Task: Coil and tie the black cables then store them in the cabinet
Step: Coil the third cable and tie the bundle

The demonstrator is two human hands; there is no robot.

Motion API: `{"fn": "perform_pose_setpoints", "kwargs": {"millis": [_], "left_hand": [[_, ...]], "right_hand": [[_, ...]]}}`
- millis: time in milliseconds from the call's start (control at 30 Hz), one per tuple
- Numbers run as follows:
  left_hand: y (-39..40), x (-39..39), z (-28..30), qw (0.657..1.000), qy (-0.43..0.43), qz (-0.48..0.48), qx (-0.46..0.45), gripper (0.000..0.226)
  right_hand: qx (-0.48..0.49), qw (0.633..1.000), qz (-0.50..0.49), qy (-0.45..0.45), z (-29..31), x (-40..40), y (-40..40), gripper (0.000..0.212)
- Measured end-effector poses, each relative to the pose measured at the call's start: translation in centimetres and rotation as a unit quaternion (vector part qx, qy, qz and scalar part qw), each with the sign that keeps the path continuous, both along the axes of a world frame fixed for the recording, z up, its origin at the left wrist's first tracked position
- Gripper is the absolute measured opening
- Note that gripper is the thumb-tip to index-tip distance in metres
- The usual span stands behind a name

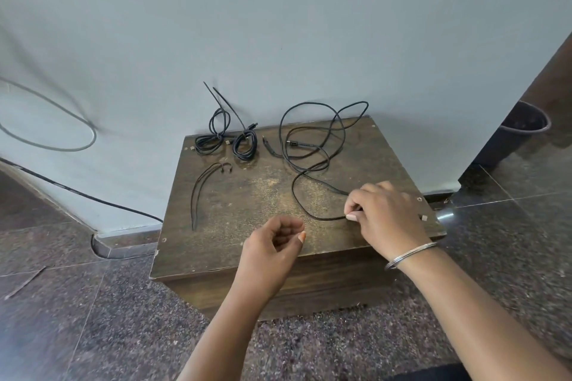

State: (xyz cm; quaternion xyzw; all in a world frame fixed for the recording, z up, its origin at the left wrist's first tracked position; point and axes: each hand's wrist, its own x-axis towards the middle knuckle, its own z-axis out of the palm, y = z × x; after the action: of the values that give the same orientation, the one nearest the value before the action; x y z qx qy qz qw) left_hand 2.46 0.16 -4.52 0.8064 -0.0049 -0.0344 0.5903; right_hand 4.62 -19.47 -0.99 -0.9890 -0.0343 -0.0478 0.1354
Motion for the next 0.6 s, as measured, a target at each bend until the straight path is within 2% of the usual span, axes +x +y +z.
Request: {"fn": "perform_pose_setpoints", "kwargs": {"millis": [100, 233, 467, 600], "left_hand": [[-0.2, -0.1, 0.2, 1.0, 0.001, -0.017, -0.011, 0.017], [-0.8, -0.5, 0.9, 0.996, 0.009, -0.052, -0.071, 0.022], [-0.7, -0.6, 1.7, 0.988, 0.01, -0.029, -0.153, 0.025], [-0.1, -0.5, 1.6, 0.98, 0.028, -0.027, -0.194, 0.022]], "right_hand": [[0.059, 0.997, 0.032, -0.045, 0.8, -0.9, 2.3, 0.01], [0.182, 0.98, 0.042, -0.068, 1.5, -1.8, 5.4, 0.008], [0.243, 0.963, 0.03, -0.11, 1.3, -2.5, 8.6, 0.016], [0.28, 0.954, 0.008, -0.105, 1.1, -2.5, 9.3, 0.013]]}}
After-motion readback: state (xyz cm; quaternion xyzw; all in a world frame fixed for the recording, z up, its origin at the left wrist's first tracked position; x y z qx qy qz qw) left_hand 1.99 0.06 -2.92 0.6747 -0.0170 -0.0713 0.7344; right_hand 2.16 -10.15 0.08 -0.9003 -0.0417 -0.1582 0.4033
